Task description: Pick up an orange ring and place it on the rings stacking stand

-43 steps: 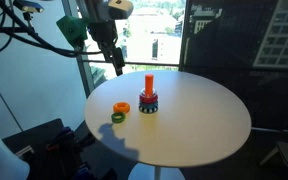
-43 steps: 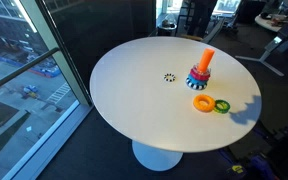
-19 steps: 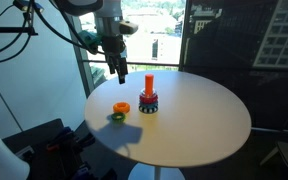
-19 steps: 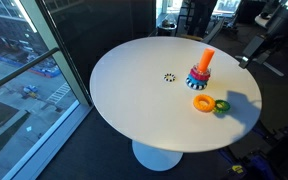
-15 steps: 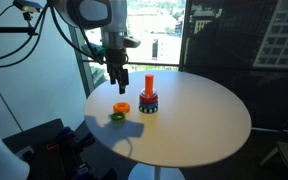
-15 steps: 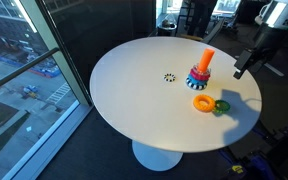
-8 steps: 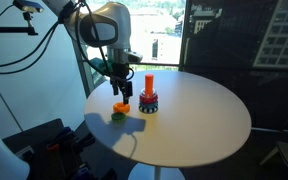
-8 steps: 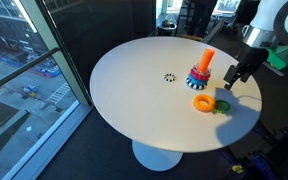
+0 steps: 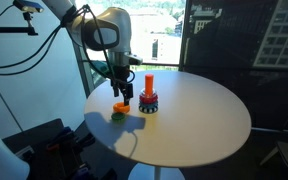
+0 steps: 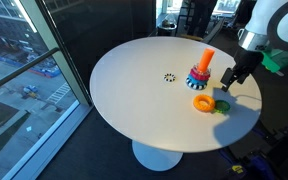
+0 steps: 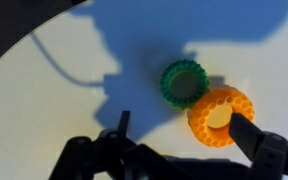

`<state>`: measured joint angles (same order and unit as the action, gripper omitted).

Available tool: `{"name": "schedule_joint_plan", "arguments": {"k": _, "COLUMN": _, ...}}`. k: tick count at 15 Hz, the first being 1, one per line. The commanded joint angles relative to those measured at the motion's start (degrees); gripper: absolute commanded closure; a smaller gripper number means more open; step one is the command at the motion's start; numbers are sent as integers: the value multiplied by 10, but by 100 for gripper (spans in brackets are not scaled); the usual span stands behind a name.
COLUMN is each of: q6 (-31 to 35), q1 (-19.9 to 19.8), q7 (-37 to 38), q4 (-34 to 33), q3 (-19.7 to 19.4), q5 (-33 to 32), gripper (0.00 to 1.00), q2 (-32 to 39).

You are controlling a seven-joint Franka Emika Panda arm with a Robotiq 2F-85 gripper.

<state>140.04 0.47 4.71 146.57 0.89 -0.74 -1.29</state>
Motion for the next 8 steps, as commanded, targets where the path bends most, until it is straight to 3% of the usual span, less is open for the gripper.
{"name": "schedule_joint_plan", "arguments": {"k": 1, "q6": 11, "q1": 5, "q7": 14, "q4": -4, "q3": 4, "q5": -7, "gripper": 0, "q2": 14}}
{"name": "schedule_joint_plan", "arguments": {"k": 8, "q6": 68, "q1": 17, "q7": 37, "q4": -12, "q3": 6, "q5": -37, "gripper": 0, "q2": 63}}
